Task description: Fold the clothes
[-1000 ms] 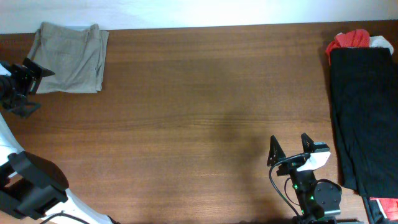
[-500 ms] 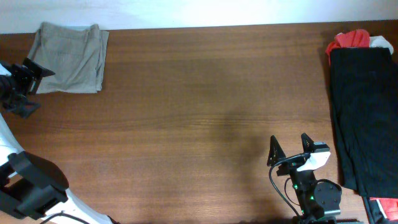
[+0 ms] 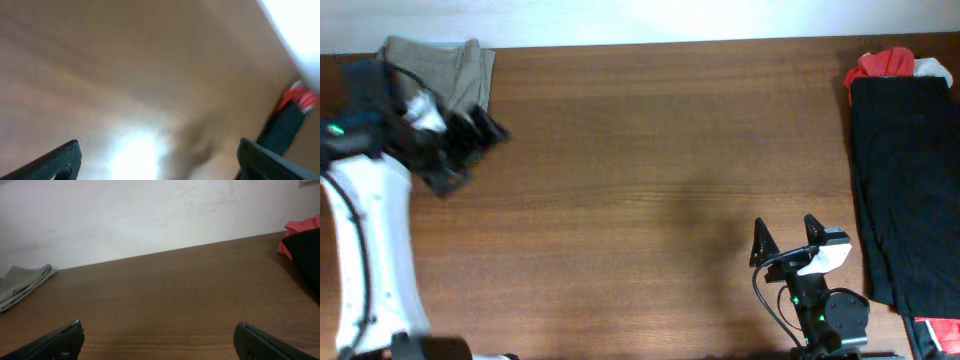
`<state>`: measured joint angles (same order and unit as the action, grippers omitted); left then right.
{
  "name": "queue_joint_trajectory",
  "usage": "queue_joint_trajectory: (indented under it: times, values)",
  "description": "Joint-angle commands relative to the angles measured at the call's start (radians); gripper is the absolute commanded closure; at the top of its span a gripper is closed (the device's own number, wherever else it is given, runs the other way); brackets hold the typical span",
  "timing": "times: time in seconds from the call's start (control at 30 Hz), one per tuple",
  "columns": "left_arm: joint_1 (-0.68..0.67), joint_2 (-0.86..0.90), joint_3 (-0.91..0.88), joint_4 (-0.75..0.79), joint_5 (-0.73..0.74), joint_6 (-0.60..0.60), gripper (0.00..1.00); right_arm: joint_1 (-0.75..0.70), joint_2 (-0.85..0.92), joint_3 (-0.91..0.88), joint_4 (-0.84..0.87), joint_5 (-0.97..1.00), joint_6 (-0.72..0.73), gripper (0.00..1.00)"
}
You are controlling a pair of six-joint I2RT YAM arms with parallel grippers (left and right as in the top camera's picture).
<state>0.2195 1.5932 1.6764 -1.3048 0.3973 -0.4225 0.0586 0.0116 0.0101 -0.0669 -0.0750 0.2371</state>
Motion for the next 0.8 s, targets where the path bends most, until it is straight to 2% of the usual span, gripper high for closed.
queue_joint_trajectory:
  times: [0.0, 0.13, 0.17, 0.23, 0.33, 0.4, 0.43, 0.53, 0.6, 0.77]
  values:
    - [-0.085, -0.147, -0.217, 0.135, -0.204, 0.017, 0.01, -0.008, -0.007, -0.005, -0.006, 0.008, 0.007, 0.01]
    - [-0.159, -0.409, -0.525, 0.534, -0.325, 0.017, 0.01, -0.008, -0.007, -0.005, -0.006, 0.008, 0.007, 0.01]
    - [-0.159, -0.483, -0.593, 0.587, -0.324, 0.017, 0.01, -0.008, -0.007, -0.005, -0.006, 0.008, 0.007, 0.01]
    - [-0.159, -0.599, -0.681, 0.594, -0.324, 0.016, 0.01, -0.008, -0.007, -0.005, -0.006, 0.008, 0.007, 0.01]
    - [-0.158, -0.795, -0.821, 0.692, -0.397, 0.03, 0.01, -0.008, -0.007, -0.005, -0.006, 0.008, 0.007, 0.01]
    - [-0.158, -0.896, -0.925, 0.841, -0.394, 0.106, 0.01, -0.008, -0.007, -0.005, -0.006, 0.008, 0.007, 0.01]
    - [-0.158, -0.975, -1.018, 0.969, -0.394, 0.13, 0.01, -0.008, -0.007, -0.005, -0.006, 0.008, 0.007, 0.01]
    - [-0.158, -1.143, -1.226, 1.203, -0.374, 0.134, 0.01, -0.008, -0.007, -0.005, -0.006, 0.008, 0.007, 0.01]
    - [-0.158, -1.246, -1.347, 1.317, -0.368, 0.157, 0.01, -0.008, -0.007, -0.005, -0.006, 0.008, 0.007, 0.01]
    - [-0.148, -1.428, -1.54, 1.46, -0.367, 0.212, 0.01, -0.008, -0.007, -0.005, -0.006, 0.008, 0.007, 0.02]
